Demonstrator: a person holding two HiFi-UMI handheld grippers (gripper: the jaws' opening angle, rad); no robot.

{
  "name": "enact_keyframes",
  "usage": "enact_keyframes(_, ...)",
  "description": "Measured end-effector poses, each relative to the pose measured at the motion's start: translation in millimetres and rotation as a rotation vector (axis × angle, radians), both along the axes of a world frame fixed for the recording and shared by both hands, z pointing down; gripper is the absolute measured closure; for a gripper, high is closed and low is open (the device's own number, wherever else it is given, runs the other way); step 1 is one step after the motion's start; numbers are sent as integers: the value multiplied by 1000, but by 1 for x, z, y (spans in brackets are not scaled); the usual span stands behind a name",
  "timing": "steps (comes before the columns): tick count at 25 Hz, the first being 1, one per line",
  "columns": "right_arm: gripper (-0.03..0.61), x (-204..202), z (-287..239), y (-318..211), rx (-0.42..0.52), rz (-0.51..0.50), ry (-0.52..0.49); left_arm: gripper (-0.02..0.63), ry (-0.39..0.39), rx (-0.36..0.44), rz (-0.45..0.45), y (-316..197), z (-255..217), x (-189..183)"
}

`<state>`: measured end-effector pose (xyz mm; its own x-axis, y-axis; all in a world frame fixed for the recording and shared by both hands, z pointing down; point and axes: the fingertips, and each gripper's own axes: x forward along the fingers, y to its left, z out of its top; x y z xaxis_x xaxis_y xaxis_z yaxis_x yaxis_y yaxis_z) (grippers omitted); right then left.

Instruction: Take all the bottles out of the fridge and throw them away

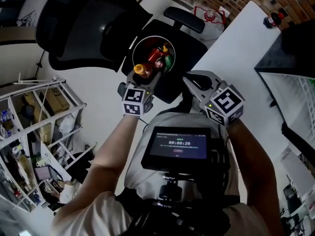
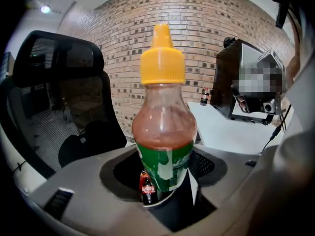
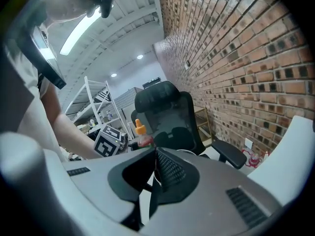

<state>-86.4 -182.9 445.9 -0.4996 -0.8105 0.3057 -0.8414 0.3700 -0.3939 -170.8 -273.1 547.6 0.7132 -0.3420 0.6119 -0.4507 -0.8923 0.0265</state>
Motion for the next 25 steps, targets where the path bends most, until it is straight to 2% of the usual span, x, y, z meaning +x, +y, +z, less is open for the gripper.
enact_keyframes(4,575,5,9,-11,-25,-10,-13,328,-13,-24,-25,-21,19,10)
enact_keyframes(8,575,2,4,-14,-50,-5,-23,328,-29,-38,-3,-36,28,17)
enact_keyframes(13,575,2,7,-21,-89,-9,-50,328,-103,-93,35,-50,67,28)
enact_keyframes(16,575,7,9,-26,-83,27,-77,328,-202,-179,56,-54,103,29)
enact_keyframes(19,575,12,11,-26,-70,66,-86,328,-367,-276,66,-61,147,16)
enact_keyframes(22,575,17,20,-21,-100,72,-99,328,-504,-410,51,-60,188,7)
enact_keyframes(25,575,26,23,-15,-129,105,-118,328,-561,-509,56,-50,215,9)
